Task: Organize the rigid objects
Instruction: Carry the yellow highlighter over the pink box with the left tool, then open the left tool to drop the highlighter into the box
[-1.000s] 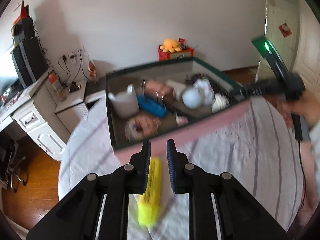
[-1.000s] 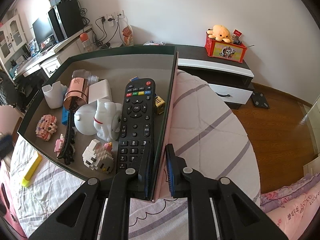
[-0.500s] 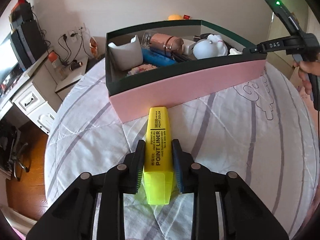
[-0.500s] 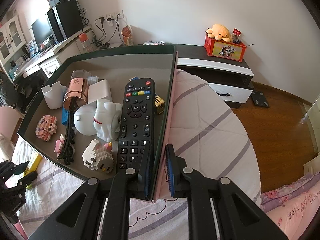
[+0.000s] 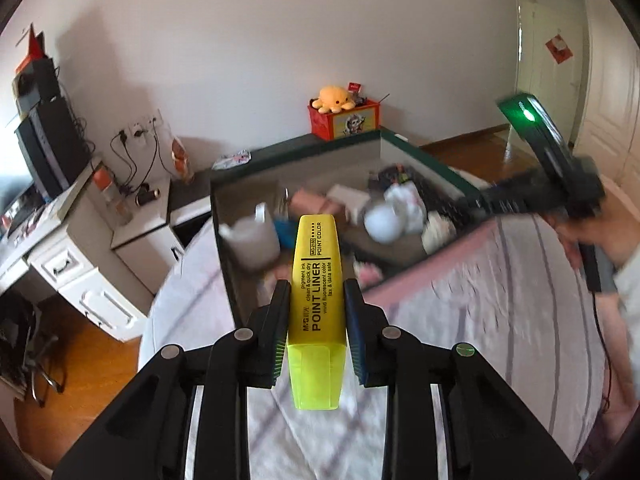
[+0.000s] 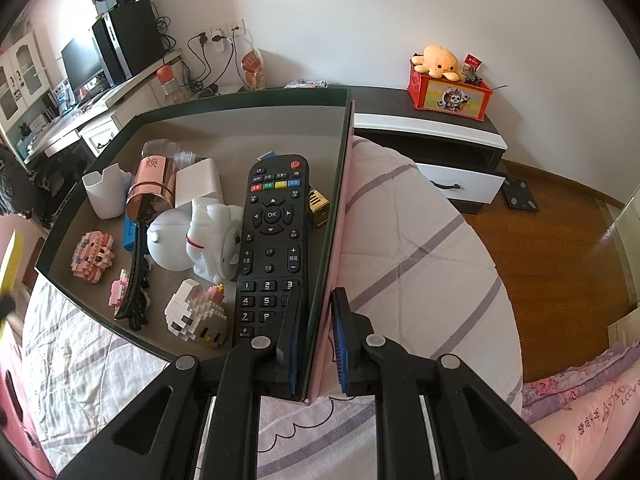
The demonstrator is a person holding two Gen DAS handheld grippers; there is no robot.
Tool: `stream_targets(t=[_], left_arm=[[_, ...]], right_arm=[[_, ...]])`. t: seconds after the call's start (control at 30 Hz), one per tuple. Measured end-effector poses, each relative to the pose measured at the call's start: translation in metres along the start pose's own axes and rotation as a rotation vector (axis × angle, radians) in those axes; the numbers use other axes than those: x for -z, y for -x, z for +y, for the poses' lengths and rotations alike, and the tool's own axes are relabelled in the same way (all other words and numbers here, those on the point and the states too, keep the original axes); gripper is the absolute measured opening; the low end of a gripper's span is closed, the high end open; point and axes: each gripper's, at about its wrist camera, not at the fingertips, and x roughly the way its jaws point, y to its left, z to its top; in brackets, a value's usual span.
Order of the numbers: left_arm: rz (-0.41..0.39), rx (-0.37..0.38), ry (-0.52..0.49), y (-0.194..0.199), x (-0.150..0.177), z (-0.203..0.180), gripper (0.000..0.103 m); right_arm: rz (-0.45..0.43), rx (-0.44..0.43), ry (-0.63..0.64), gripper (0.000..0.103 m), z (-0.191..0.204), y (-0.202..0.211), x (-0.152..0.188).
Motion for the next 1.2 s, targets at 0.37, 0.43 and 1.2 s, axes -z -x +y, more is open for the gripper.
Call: stream_targets(t=[0.37,0.43,1.2], left_arm=[[0.112,-0.007,-0.006,-0.078,-0.048,0.0,0.027],[0.128,-0.007,0.012,-0.087,-0.045,0.001,0.027],[0.068,-0.136,0.149,-0.056,-0.012,0.023,0.095]], right_arm=[[-0.008,-0.01,-0.006,0.014,-0.001,0.0,0.001],[-0.008,-0.01,-0.005,0.014,-0.001,0.0,0.001],[-0.009,-0.005,-0.007,0.014,0.001,0.002,0.002]])
